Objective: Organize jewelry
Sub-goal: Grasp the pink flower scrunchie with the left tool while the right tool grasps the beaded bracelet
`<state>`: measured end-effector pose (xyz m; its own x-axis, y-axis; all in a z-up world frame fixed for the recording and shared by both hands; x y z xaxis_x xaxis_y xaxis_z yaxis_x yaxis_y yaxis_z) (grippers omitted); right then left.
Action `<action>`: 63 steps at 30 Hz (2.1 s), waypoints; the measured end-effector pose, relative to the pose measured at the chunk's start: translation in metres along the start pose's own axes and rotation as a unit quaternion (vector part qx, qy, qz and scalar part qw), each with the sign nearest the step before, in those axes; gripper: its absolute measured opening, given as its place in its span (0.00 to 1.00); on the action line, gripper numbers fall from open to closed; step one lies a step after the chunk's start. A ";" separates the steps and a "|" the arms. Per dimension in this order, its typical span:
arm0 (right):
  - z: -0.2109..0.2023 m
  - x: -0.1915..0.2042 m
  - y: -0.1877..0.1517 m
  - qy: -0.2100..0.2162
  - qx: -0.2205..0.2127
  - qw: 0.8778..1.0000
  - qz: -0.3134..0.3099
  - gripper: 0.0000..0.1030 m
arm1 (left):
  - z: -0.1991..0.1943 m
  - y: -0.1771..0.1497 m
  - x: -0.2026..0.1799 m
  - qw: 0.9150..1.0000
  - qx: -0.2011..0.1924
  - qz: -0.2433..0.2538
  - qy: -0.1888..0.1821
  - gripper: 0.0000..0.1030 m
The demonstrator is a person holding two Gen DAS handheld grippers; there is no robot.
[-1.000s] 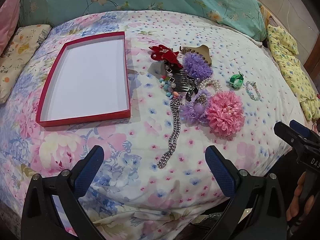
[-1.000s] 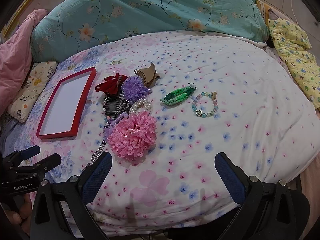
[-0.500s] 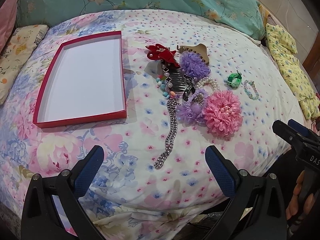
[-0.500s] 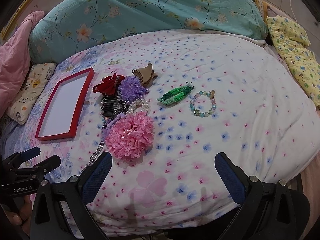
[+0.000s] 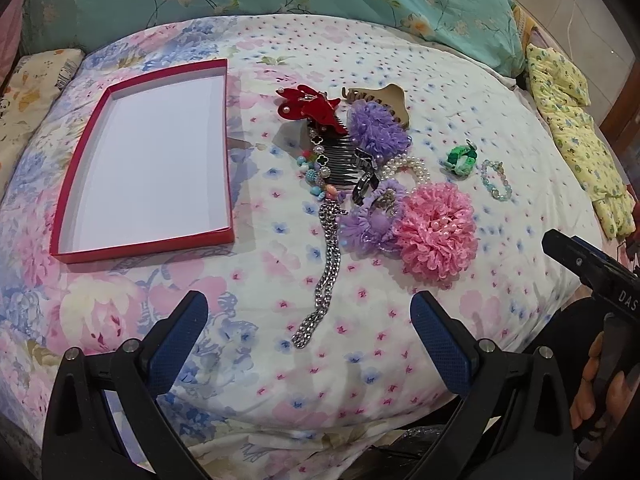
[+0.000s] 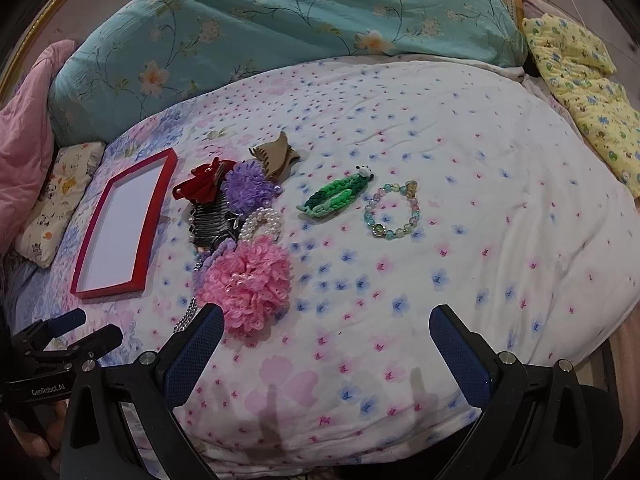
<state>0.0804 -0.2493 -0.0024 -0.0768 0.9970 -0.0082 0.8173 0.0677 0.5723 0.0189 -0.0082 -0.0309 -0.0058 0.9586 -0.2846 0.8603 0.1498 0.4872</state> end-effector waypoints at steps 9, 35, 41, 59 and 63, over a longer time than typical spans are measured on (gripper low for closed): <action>0.021 -0.025 0.013 0.021 0.009 0.999 0.033 1.00 | 0.013 0.014 -0.017 1.000 0.004 0.014 -0.024 0.99; 0.119 -0.044 0.059 -0.019 0.059 0.998 0.027 0.75 | 0.109 0.034 -0.074 0.987 0.077 0.059 -0.126 0.40; 0.119 -0.057 0.059 -0.029 0.056 0.997 0.037 0.09 | 0.097 0.035 -0.069 0.985 0.069 0.060 -0.146 0.19; 0.053 -0.005 0.049 0.083 0.018 0.996 0.020 0.07 | 0.013 0.036 0.002 0.990 -0.022 0.003 -0.137 0.18; 0.036 0.023 0.049 0.108 0.008 0.994 -0.007 0.07 | 0.002 0.033 0.024 0.992 -0.035 -0.020 -0.122 0.18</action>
<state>0.1392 -0.2218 -0.0039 -0.2070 0.9651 0.1606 0.8240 0.0835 0.5605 0.0482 0.0193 -0.0232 0.0926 0.8660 -0.4915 0.8240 0.2105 0.5260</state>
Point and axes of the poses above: each gripper's, at about its wrist camera, not at the fingertips, and z roughly the way its jaws point, x to its left, y to its top, the point moved 2 cm from there along z, roughly the way its jaws point, and after that the axes turned 11 degrees about -y, right-handed, at the moved point
